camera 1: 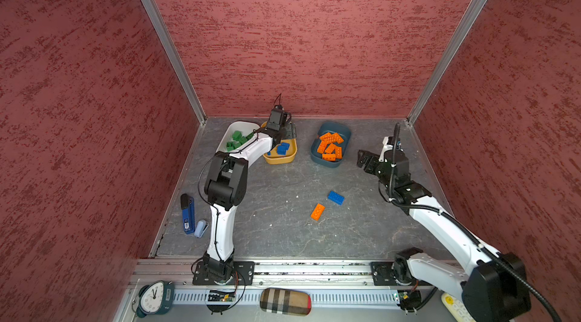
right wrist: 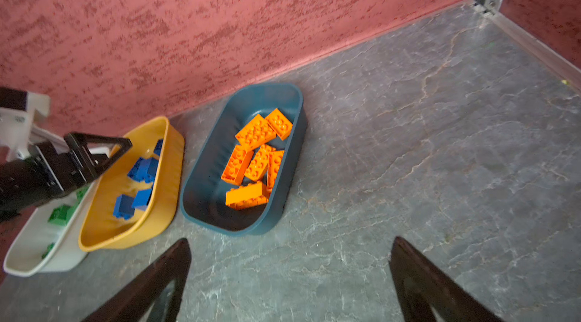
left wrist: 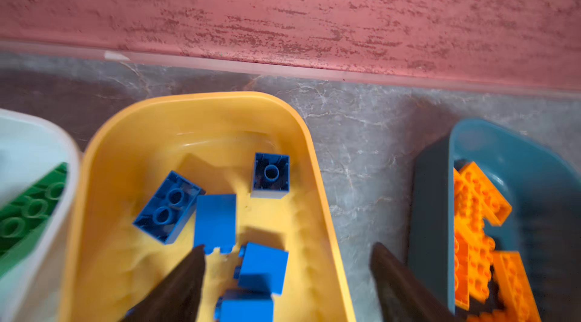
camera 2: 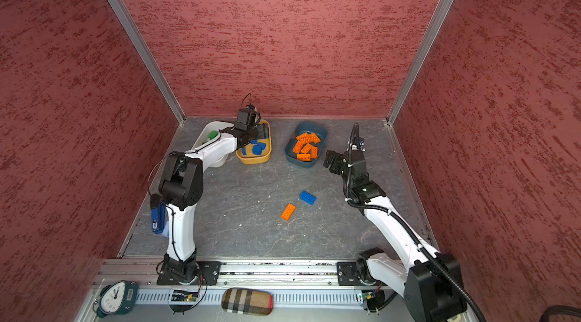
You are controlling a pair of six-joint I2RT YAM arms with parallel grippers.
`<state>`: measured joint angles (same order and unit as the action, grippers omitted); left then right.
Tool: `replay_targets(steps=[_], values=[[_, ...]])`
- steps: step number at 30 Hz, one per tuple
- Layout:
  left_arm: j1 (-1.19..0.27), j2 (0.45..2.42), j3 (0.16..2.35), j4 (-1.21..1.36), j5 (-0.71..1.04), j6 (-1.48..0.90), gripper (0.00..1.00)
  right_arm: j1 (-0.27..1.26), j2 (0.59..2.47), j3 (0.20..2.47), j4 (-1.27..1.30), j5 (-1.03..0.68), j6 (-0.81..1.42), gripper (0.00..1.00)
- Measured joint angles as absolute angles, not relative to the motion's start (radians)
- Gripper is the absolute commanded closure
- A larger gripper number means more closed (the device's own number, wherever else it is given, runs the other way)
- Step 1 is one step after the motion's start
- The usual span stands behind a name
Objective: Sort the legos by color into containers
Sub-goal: 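Lower right gripper onto small orange brick on table while left gripper withdraws, then grasp the small orange brick with right gripper and lift it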
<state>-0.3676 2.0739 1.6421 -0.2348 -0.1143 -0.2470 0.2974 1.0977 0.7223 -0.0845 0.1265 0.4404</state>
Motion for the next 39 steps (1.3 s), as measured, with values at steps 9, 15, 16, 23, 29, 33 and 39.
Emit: replay_targets(steps=[9, 15, 16, 23, 29, 33, 39], values=[[-0.422, 1.840, 1.446, -0.165, -0.074, -0.205, 0.00, 0.358, 1.243, 0.731, -0.204, -0.119, 0.332, 0.01], [-0.411, 1.708, 1.296, -0.165, -0.093, -0.215, 0.00, 0.546, 1.422, 0.862, -0.404, -0.104, 0.434, 0.01], [-0.407, 1.692, 1.278, -0.166, -0.097, -0.217, 0.00, 0.581, 1.450, 0.901, -0.447, -0.084, 0.474, 0.01], [-0.381, 1.641, 1.215, -0.173, -0.123, -0.233, 0.00, 0.824, 1.585, 1.052, -0.625, 0.050, 0.739, 0.01], [-0.381, 1.637, 1.190, -0.175, -0.137, -0.240, 0.00, 0.916, 1.686, 1.103, -0.714, 0.063, 0.821, 0.01], [-0.379, 1.621, 1.158, -0.176, -0.138, -0.255, 0.00, 0.944, 1.742, 1.131, -0.722, 0.062, 0.840, 0.01], [-0.366, 1.605, 1.138, -0.179, -0.140, -0.258, 0.00, 0.953, 1.800, 1.174, -0.731, 0.081, 0.867, 0.05]])
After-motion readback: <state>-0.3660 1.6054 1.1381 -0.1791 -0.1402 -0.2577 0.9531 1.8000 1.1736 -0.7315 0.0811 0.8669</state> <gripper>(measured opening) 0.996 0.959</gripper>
